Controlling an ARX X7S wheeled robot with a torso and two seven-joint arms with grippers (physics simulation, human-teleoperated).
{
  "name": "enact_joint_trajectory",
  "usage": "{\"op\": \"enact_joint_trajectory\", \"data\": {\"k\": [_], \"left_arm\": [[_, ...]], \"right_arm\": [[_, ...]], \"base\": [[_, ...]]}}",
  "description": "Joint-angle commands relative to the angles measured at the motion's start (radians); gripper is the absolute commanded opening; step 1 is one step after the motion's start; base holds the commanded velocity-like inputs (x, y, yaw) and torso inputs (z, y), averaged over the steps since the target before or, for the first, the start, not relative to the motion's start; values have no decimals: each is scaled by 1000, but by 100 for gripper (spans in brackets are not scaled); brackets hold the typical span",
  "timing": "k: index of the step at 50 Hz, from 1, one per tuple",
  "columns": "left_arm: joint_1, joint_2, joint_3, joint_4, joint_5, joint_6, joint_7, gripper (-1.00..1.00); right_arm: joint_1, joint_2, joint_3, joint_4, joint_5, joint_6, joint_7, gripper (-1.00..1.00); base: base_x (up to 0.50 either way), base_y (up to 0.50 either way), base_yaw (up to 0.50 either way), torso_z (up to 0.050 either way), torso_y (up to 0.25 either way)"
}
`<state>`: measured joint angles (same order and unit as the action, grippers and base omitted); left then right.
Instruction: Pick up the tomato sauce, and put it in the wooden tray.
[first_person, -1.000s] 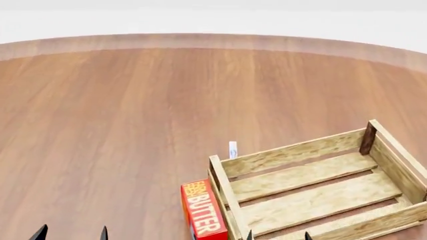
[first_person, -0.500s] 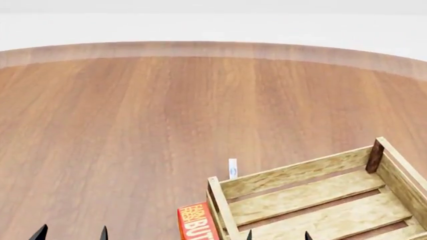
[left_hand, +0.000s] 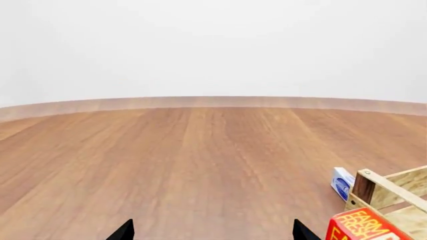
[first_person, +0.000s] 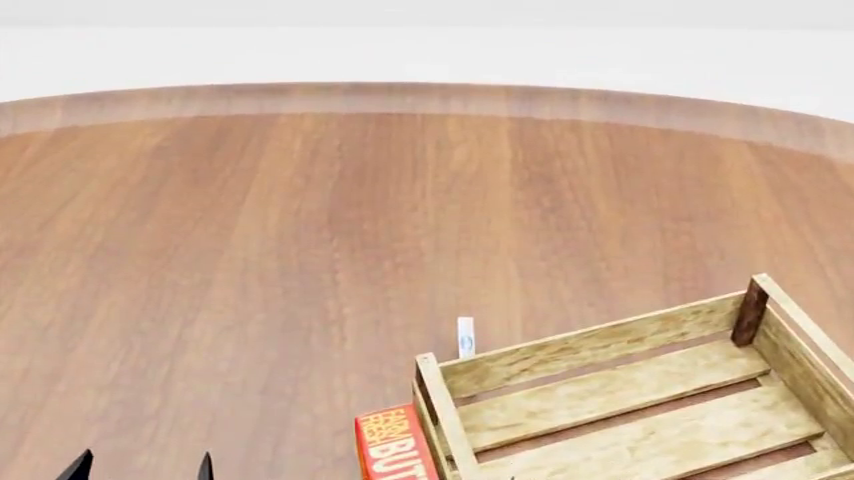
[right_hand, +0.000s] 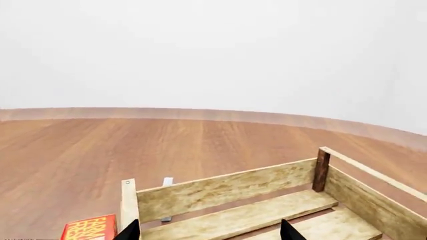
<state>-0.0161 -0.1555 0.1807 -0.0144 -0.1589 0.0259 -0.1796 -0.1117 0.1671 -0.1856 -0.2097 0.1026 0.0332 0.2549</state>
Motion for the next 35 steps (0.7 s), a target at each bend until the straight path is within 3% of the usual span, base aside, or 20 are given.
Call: {"op": "enact_joint_trajectory", "data": {"k": [1,18,20,24,35], "left_arm": [[2,-9,5,9,-9,-4,-7,100],[3,-17,15,14,-16,-4,-18,100],[2,-17,15,11,-16,-1,-19,100],[0,-19,18,7,-18,1,-20,100],[-2,-22,24,4,-21,6,-28,100]], "right_arm": [[-176,24,-23,-150,-54,-79,52,100],[-424,44,-30,-98,-102,-374,103,100],[-430,44,-39,-86,-153,-316,113,100],[-435,58,-76,-31,-225,-363,111,100],[-443,61,-95,87,-195,-437,121,100]], "base": [[0,0,0,0,0],[0,0,0,0,0],[0,0,0,0,0],[0,0,0,0,0],[0,0,0,0,0]]}}
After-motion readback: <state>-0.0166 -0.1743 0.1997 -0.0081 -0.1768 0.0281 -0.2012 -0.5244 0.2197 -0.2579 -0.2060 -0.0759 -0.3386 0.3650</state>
